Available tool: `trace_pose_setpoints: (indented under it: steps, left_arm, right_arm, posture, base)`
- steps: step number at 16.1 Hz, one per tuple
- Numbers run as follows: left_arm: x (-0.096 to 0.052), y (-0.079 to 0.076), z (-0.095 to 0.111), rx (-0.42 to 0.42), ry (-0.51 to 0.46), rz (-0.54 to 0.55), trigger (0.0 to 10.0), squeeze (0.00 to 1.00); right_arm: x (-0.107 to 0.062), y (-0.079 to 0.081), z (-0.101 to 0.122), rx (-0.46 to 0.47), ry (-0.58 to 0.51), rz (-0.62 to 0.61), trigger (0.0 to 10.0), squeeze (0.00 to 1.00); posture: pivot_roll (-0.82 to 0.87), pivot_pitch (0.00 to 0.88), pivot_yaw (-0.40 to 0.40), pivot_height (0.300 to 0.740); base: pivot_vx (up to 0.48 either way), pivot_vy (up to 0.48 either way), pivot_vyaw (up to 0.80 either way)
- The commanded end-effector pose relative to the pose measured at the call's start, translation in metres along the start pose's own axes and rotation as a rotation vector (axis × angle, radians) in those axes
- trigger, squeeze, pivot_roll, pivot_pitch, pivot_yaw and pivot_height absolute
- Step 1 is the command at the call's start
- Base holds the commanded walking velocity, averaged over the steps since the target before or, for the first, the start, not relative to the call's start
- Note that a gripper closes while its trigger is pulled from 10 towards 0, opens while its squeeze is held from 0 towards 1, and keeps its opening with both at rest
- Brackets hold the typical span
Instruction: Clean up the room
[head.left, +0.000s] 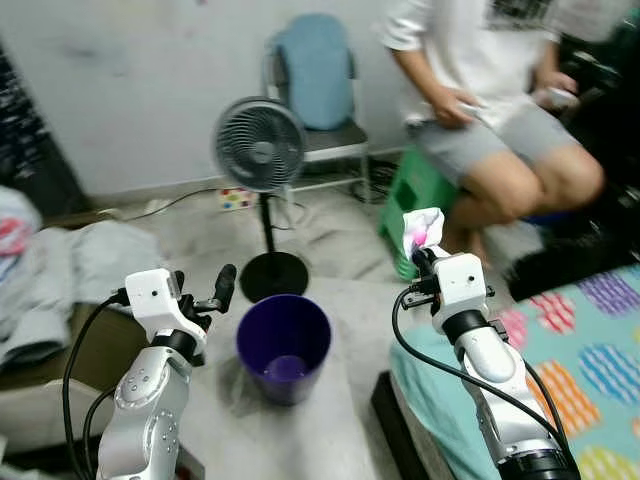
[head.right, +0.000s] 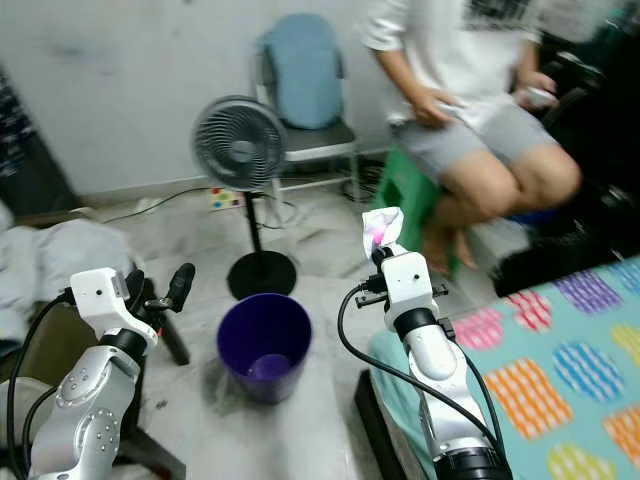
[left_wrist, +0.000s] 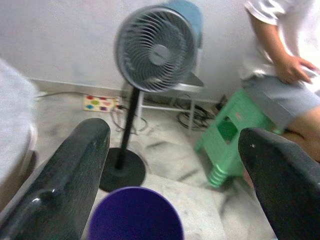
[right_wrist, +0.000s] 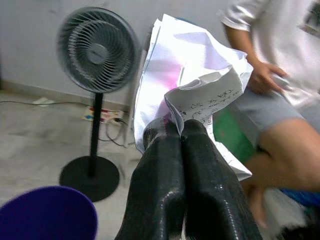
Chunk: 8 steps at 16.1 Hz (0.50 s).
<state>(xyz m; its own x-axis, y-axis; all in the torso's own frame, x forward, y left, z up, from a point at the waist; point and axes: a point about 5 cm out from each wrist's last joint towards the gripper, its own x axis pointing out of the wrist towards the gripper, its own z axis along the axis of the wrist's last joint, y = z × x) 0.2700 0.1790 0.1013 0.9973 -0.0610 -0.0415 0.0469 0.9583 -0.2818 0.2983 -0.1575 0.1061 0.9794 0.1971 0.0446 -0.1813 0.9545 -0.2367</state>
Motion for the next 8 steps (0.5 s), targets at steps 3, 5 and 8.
trace_pose_setpoints:
  steps: [3, 5, 8]
  left_arm:
    - [-0.0009, 0.0020, 0.0043, 0.012, -0.017, -0.005, 10.0, 0.00]
    - [-0.0011, 0.0024, 0.0040, 0.014, -0.015, -0.009, 10.0, 0.00]
    - [-0.0011, 0.0026, 0.0036, 0.018, -0.010, -0.009, 10.0, 0.00]
  right_arm:
    - [0.0023, 0.0028, 0.0042, 0.001, -0.016, 0.007, 10.0, 0.00]
    - [0.0022, 0.0036, 0.0040, 0.000, -0.016, 0.010, 10.0, 0.00]
    - [0.0021, 0.0040, 0.0033, 0.014, -0.013, 0.010, 10.0, 0.00]
  posture:
    - [-0.14, 0.000, -0.010, 0.740]
    - [-0.14, 0.000, -0.011, 0.740]
    - [-0.14, 0.000, -0.009, 0.740]
  base:
    - [0.256, 0.000, 0.19]
    - [0.251, 0.000, 0.00]
    - [0.082, 0.000, 0.00]
